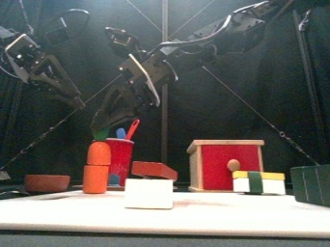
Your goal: Put carrot together
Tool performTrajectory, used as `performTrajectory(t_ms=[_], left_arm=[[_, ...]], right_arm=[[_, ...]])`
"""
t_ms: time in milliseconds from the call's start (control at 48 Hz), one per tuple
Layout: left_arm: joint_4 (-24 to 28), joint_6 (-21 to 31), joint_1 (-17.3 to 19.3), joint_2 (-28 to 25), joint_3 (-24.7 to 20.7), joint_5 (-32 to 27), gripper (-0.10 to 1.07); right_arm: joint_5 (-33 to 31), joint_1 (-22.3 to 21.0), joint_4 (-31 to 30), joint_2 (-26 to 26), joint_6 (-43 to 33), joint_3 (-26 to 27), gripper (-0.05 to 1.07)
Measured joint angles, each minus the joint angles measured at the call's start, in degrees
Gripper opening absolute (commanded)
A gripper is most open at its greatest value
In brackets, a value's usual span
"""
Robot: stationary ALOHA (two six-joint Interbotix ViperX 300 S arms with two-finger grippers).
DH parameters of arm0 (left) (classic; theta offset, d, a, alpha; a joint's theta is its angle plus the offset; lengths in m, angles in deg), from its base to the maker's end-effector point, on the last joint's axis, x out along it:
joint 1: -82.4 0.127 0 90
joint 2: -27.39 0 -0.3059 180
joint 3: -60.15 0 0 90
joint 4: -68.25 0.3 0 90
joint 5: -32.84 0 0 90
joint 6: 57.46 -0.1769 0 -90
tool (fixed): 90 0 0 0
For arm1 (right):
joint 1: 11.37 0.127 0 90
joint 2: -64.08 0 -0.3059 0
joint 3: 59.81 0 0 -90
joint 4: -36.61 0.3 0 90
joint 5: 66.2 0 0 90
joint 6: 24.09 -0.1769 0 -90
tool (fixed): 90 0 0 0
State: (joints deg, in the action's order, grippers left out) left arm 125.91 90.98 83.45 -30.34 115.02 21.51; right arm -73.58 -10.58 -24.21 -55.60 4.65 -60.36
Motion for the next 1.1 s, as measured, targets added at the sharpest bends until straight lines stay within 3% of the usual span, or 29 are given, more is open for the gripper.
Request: performTrajectory(t_ms=[1104], left_arm=[[-0.09, 0.09, 0.0, 0.0, 0.53, -1.05, 0.95]], right_arm=[[-1.76, 0.79, 0.26, -0.7, 0.09, 1.32, 0.4]])
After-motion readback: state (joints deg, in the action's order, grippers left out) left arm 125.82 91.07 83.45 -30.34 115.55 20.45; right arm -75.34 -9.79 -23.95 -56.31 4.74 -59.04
